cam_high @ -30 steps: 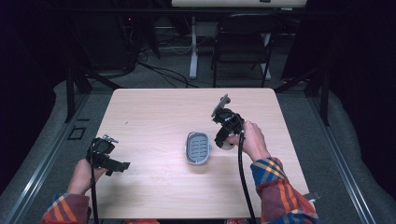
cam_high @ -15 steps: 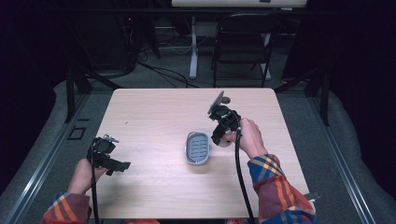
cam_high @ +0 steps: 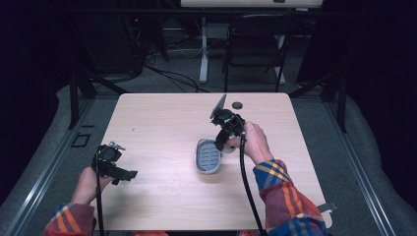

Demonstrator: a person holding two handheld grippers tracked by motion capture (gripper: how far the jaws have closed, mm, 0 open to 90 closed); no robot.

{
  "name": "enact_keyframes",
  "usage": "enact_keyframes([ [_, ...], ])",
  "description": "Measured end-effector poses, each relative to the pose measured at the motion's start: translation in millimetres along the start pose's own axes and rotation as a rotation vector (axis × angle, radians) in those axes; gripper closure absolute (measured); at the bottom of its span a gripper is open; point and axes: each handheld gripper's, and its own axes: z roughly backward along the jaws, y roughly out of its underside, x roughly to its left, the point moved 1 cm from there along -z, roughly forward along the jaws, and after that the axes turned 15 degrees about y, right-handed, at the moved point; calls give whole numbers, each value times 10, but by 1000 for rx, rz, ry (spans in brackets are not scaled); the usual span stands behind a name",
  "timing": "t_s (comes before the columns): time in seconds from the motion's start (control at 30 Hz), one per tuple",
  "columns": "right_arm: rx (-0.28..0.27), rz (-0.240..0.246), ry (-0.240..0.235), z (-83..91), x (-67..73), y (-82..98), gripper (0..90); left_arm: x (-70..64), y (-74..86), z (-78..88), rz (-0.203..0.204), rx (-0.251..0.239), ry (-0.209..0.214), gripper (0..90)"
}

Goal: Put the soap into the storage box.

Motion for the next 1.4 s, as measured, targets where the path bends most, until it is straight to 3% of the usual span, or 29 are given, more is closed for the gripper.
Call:
enact_keyframes([
  [0.93,2,63,-33,-148,312,-304,234,-1,-4,-3,-4,4,0,0],
  [1.4,19,75,-47,-247,384,-370,234,0,-4,-3,-6,4,0,0],
])
